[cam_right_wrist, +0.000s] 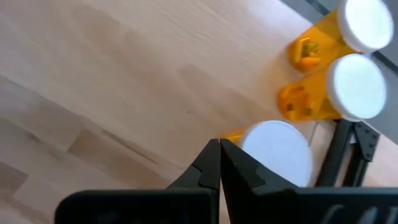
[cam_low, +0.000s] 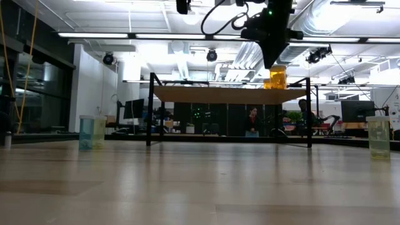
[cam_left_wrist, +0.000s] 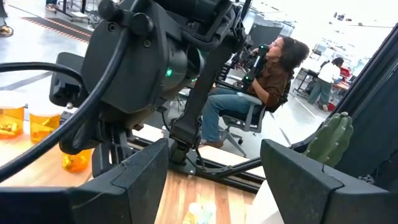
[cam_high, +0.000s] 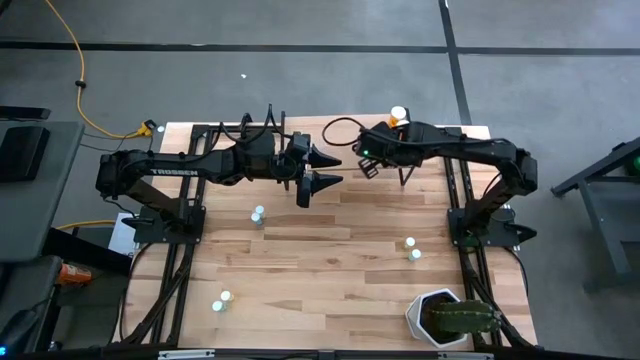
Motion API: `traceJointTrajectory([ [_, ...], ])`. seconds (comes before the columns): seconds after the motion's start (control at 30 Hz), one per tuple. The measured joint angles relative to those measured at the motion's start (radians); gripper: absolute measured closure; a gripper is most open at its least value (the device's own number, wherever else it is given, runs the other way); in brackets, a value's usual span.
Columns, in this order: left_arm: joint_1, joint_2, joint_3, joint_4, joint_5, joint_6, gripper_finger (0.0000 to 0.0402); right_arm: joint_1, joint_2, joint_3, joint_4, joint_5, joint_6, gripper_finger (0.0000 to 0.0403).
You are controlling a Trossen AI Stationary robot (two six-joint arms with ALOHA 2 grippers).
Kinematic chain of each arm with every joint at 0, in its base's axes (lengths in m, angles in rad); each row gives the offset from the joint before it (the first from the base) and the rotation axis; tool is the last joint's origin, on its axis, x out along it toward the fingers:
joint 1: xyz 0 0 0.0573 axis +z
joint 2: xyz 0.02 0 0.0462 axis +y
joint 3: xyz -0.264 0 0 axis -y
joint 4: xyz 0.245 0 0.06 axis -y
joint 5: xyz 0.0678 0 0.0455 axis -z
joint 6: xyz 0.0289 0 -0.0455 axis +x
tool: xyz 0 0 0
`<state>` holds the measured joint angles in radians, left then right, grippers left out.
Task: Pick and place medicine bottles onto shelf by color
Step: Put the orange pill bottle on the shelf aligned with the orange pill bottle
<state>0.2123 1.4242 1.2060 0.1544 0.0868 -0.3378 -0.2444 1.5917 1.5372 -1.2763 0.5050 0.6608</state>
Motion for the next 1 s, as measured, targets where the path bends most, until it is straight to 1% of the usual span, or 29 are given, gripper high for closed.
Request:
traceJointTrajectory([
  [0.1, 0.0, 0.0, 0.0, 0.0, 0.0, 0.0, 0.0159, -0.011, 0.0, 0.0, -0.008, 0.004, -0.014, 0.0403],
  [0.37, 0.0, 0.0, 0.0, 0.0, 0.0, 0.0, 0.0159, -0.039, 0.0, -0.001, -0.066, 0.062, -0.041, 0.0403],
  [0.63, 0.0, 0.0, 0.0, 0.0, 0.0, 0.0, 0.0159, -0.066, 0.0, -0.001, -0.073, 0.069, -0.085, 0.0403],
  [0.8, 0.0, 0.0, 0.0, 0.0, 0.0, 0.0, 0.0159, -0.063, 0.0, -0.001, -0.058, 0.06, -0.096, 0.0403],
  [1.0, 0.0, 0.0, 0.0, 0.0, 0.0, 0.0, 0.0159, -0.063, 0.0, -0.001, -0.056, -0.003, -0.124, 0.0403],
])
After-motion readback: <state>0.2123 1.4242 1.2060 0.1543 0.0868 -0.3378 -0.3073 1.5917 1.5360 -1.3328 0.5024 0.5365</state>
